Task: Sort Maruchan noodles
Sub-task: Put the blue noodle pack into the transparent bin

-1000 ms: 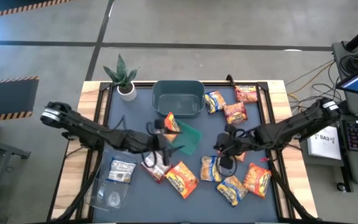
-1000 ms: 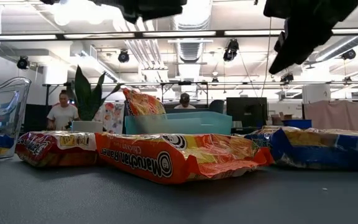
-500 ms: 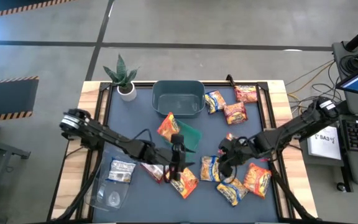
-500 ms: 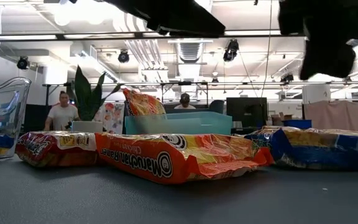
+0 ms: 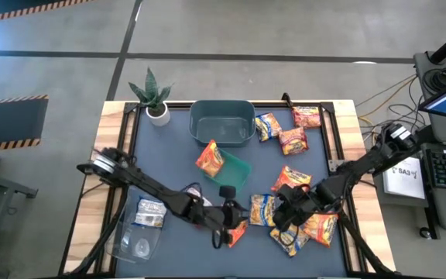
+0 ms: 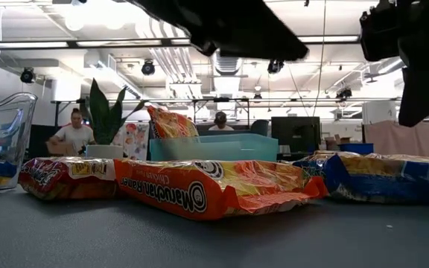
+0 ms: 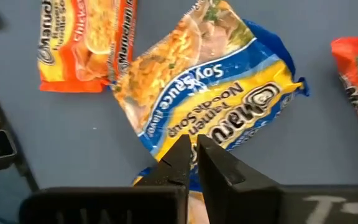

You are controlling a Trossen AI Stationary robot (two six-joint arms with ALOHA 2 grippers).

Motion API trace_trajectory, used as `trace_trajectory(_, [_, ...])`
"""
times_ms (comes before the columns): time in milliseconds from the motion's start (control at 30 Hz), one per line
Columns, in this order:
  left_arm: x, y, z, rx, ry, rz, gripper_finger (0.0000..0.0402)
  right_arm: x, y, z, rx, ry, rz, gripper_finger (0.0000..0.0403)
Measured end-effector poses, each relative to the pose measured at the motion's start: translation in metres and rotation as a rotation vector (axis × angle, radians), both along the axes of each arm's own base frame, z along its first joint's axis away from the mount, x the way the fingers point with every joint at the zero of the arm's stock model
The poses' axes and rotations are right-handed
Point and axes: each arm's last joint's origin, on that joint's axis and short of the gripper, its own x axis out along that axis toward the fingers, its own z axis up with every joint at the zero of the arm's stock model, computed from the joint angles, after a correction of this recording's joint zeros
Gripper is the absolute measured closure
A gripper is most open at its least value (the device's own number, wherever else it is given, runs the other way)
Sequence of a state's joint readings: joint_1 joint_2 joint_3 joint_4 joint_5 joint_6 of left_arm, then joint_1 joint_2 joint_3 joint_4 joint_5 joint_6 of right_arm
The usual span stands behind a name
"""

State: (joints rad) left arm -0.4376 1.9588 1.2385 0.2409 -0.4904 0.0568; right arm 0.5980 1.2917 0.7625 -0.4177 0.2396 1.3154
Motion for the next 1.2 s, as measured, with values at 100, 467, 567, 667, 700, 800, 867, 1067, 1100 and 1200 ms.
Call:
trace_trajectory(100, [0.012,-0.005,-0.010,0.004,0.006,0.034,0.0357,-0.002,0.000,0.002,0.019,0.004,0.006,0.0356])
trace_trajectory(467, [0.028,-0.009,-0.042,0.043,0.082,0.082,0.0397,-0.009,-0.003,-0.008,0.004,0.072,-0.056,0.0219])
trace_trajectory(567, [0.028,-0.009,-0.049,0.041,0.099,0.077,0.0401,-0.011,-0.003,-0.015,0.010,0.085,-0.079,0.0190])
trace_trajectory(667, [0.029,-0.009,-0.053,0.034,0.106,0.070,0.0401,-0.012,-0.005,-0.020,0.009,0.095,-0.097,0.0165])
trace_trajectory(700, [0.029,-0.010,-0.054,0.032,0.108,0.066,0.0401,-0.013,-0.005,-0.021,0.007,0.099,-0.100,0.0157])
trace_trajectory(800, [0.030,-0.010,-0.059,0.017,0.115,0.075,0.0401,-0.012,-0.006,-0.023,0.001,0.079,-0.111,0.0135])
trace_trajectory(867, [0.030,-0.010,-0.063,0.006,0.115,0.080,0.0401,-0.012,-0.006,-0.024,0.002,0.060,-0.116,0.0123])
trace_trajectory(1067, [0.031,-0.011,-0.071,-0.013,0.131,0.076,0.0401,-0.012,-0.007,-0.031,0.016,0.028,-0.141,0.0099])
trace_trajectory(1100, [0.031,-0.011,-0.071,-0.017,0.132,0.078,0.0401,-0.013,-0.007,-0.034,0.019,0.028,-0.146,0.0097])
trace_trajectory(1200, [0.031,-0.010,-0.072,-0.031,0.138,0.090,0.0401,-0.015,-0.009,-0.039,0.019,0.019,-0.157,0.0092])
